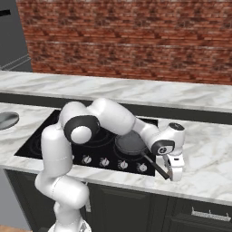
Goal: Place both pans onto different burners. Then place the garlic and the shrimp on different pans.
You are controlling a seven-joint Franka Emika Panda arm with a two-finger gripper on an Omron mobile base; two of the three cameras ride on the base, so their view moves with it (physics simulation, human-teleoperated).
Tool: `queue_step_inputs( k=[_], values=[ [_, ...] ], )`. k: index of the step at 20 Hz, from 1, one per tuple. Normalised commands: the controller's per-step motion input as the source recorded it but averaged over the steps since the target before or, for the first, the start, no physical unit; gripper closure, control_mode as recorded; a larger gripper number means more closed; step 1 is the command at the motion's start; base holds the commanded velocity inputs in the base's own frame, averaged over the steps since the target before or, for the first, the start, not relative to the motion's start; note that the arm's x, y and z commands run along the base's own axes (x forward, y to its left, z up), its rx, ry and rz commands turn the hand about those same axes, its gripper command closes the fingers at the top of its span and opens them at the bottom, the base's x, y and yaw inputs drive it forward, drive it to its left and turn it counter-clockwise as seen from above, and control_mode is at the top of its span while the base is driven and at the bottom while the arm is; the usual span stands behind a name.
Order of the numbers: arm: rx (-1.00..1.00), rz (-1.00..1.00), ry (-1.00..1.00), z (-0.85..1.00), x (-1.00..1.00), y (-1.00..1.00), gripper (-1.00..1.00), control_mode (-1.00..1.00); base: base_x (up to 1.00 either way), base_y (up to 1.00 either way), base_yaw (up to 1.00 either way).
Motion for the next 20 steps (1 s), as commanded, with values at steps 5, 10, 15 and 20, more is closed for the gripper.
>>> queue_step_inputs(
  k=[5,10,15,20],
  values=[
    [0.0,0.0,-0.01,-0.08,0.0,-0.23,-1.0,-1.0,0.0,0.0,0.0],
    [0.0,0.0,-0.02,-0.12,0.0,-0.18,-1.0,-1.0,0.0,0.0,0.0],
    [-0.03,0.0,-0.05,-0.34,0.0,-0.02,-1.0,-1.0,0.0,0.0,0.0],
    [-0.06,0.0,-0.06,-0.39,0.02,0.0,1.0,-1.0,0.0,0.0,0.0]
  ],
)
